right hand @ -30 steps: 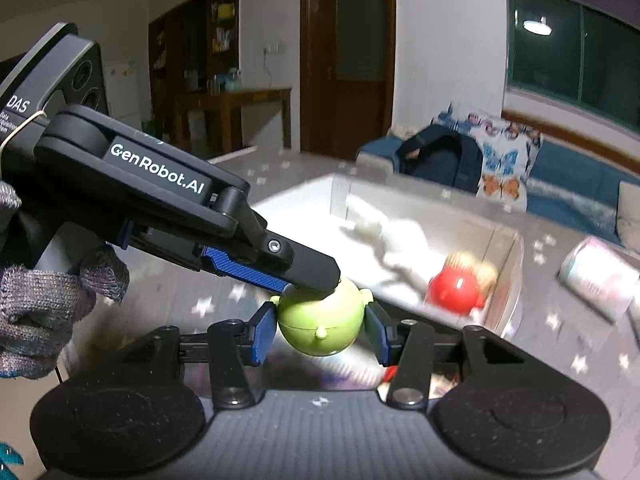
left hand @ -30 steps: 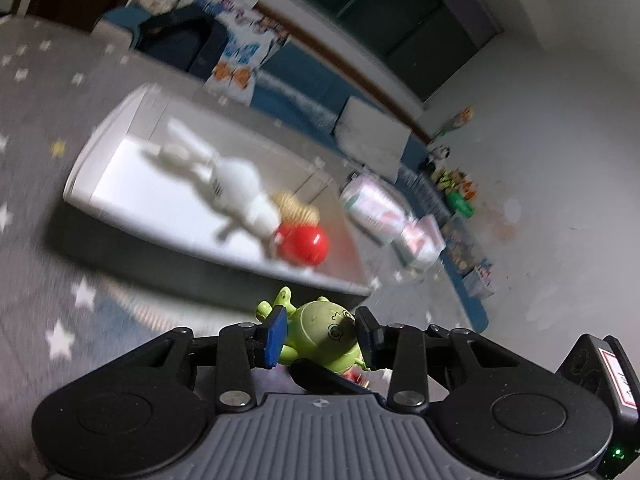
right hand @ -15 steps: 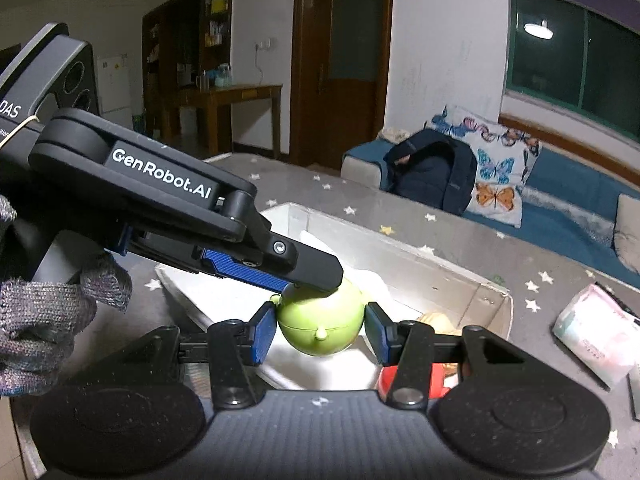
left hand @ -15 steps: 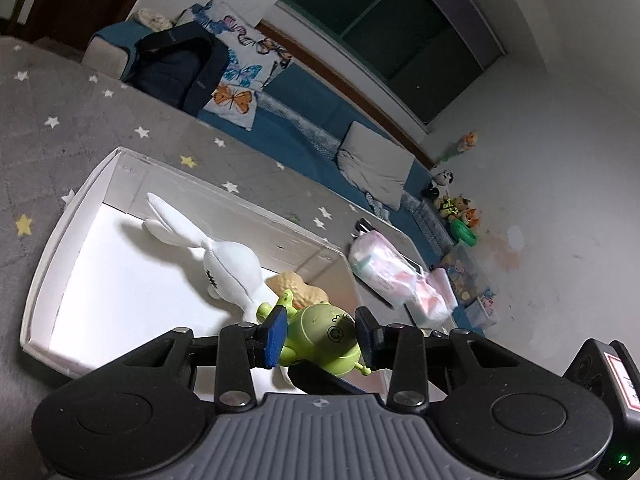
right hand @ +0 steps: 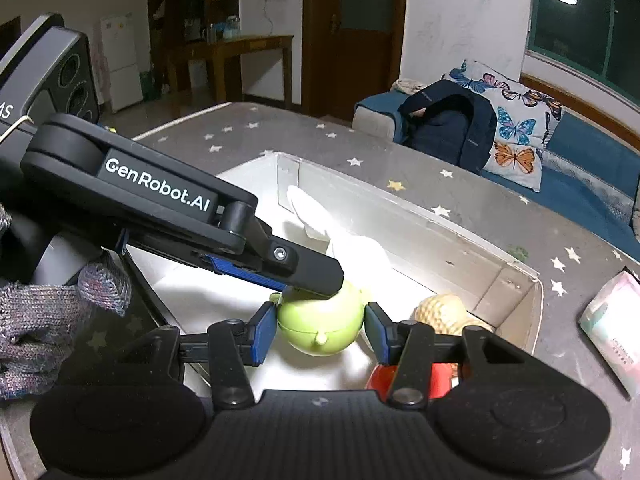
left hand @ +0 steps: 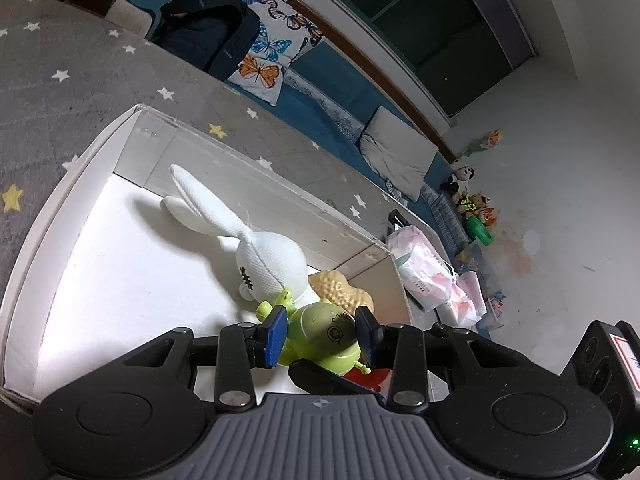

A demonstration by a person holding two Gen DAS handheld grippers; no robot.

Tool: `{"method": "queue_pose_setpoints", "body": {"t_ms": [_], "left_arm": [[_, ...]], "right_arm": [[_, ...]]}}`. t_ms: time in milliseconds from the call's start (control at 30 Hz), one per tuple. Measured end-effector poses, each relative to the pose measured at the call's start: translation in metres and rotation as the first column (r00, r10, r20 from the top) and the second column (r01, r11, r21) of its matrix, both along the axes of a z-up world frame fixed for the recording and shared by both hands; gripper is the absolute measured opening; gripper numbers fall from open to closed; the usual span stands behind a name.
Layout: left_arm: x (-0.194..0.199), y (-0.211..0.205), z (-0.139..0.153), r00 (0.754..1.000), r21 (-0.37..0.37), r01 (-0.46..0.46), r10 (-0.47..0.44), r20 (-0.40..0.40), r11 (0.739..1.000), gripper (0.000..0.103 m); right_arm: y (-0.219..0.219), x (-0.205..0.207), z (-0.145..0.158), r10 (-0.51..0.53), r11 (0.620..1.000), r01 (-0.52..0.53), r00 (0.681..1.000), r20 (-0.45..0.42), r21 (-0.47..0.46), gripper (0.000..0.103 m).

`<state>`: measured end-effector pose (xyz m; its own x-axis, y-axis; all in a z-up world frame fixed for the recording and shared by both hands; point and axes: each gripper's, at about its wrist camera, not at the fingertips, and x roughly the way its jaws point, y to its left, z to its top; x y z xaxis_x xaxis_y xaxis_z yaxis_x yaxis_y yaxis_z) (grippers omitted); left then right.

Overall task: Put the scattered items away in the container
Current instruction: 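Carry the green alien toy with the right gripper into the box, then open the right gripper to release the alien toy in the box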

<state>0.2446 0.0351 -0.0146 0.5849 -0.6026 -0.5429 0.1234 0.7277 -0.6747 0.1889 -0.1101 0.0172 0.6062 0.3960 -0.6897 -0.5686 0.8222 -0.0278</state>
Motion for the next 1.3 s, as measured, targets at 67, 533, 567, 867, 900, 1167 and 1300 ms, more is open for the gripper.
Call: {"method": "queue_pose_setpoints", "body": {"t_ms": [67, 533, 567, 867, 900, 1167, 1300], "left_arm": [[0.001, 0.000, -0.002, 1.000, 0.004, 0.001, -0.001, -0.006, 1.000, 0.040], [0.007, -0.005, -0.011, 0.999, 0.020, 0.017, -0.016, -0.049, 1.000, 0.040], [0.007, -0.005, -0.011, 0.999, 0.022, 0.018, -0.017, -0.049, 1.000, 0.040], [0.006, -0.006, -0.012, 0.998, 0.028, 0.018, -0.017, -0.054, 0.999, 0.040], [0.006, -0.005, -0.013, 0.998, 0.027, 0.016, -0.015, -0.057, 1.000, 0.040], [0.005, -0.001, -0.011, 0.998, 0.009, 0.012, -0.011, -0.062, 1.000, 0.040], [0.003, -0.001, -0.010, 0.998, 0.010, 0.012, -0.011, -0.060, 1.000, 0.040]], "right_arm": [[0.002, 0.002, -0.002, 0.008, 1.000, -0.008, 1.000, -0.009, -0.015, 0.048], [0.005, 0.008, -0.012, 0.029, 0.997, -0.034, 0.997, -0.068, -0.069, 0.049], [0.005, 0.007, -0.013, 0.030, 0.997, -0.035, 0.997, -0.068, -0.072, 0.049], [0.006, 0.005, -0.012, 0.032, 0.996, -0.038, 0.997, -0.068, -0.076, 0.049], [0.007, 0.005, -0.013, 0.032, 0.996, -0.037, 0.997, -0.067, -0.077, 0.049], [0.006, 0.004, -0.011, 0.032, 0.996, -0.037, 0.998, -0.060, -0.083, 0.050], [0.006, 0.003, -0.010, 0.029, 0.996, -0.033, 0.998, -0.057, -0.081, 0.050]]}}
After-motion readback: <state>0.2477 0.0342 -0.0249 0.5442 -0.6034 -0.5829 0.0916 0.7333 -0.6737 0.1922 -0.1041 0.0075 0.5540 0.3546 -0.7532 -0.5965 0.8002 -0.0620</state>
